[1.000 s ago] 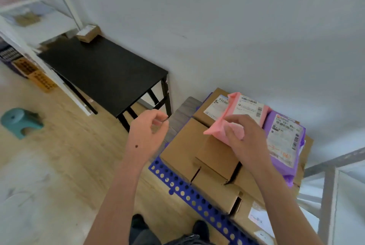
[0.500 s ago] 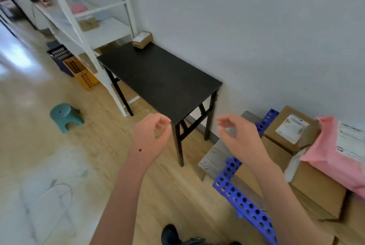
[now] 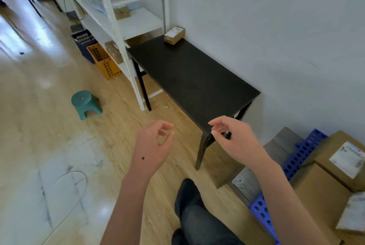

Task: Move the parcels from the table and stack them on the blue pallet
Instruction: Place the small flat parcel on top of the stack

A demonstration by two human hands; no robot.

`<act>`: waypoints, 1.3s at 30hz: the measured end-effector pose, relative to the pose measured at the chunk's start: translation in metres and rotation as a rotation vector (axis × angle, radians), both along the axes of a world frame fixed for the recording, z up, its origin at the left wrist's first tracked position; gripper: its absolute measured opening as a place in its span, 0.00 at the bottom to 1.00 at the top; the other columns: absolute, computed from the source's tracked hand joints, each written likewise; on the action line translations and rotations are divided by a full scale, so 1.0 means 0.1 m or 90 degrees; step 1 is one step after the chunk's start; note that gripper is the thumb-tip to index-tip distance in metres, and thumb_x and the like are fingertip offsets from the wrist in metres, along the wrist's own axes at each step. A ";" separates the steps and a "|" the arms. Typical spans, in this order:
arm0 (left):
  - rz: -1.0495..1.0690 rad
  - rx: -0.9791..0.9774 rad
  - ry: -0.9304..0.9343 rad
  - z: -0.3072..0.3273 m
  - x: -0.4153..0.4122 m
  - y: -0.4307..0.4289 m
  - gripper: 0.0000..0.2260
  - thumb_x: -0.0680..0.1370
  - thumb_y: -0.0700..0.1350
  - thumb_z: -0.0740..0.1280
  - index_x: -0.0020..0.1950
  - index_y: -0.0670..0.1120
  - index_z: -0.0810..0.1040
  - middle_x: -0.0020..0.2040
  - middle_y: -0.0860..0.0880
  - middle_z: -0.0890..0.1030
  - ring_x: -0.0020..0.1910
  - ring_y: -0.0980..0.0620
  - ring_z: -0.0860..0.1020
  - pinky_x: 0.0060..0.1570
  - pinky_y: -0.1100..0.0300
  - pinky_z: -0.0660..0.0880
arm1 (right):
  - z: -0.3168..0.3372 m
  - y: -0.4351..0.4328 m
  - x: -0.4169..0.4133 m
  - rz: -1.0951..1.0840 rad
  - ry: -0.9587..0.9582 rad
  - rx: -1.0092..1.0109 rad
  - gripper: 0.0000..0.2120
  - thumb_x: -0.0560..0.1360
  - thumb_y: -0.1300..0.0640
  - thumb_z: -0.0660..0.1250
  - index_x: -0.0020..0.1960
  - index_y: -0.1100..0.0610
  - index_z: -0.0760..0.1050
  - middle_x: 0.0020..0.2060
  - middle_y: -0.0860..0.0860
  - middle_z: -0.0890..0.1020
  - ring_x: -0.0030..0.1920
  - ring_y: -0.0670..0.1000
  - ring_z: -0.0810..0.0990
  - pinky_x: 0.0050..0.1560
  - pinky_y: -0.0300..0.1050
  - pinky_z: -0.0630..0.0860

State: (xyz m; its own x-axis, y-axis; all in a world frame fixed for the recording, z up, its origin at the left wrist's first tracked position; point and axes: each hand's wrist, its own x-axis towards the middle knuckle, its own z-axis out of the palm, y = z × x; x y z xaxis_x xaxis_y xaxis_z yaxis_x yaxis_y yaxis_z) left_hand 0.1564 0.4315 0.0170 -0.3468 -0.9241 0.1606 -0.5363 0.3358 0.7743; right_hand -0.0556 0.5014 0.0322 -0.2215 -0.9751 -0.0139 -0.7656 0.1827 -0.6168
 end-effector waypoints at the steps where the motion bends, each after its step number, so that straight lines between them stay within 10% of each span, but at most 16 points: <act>1: 0.004 0.006 0.000 -0.02 0.00 -0.08 0.05 0.75 0.45 0.67 0.48 0.55 0.77 0.47 0.57 0.78 0.44 0.62 0.77 0.40 0.71 0.71 | -0.02 -0.09 0.01 0.005 -0.003 0.003 0.09 0.77 0.54 0.65 0.56 0.44 0.75 0.44 0.35 0.77 0.47 0.35 0.76 0.47 0.28 0.71; 39: -0.166 0.023 -0.134 0.03 -0.33 -5.03 0.09 0.76 0.47 0.67 0.55 0.56 0.74 0.41 0.61 0.76 0.41 0.66 0.75 0.37 0.73 0.69 | -0.07 -4.80 0.08 -0.094 -0.055 0.052 0.16 0.74 0.53 0.70 0.53 0.35 0.69 0.43 0.34 0.76 0.44 0.31 0.76 0.36 0.24 0.66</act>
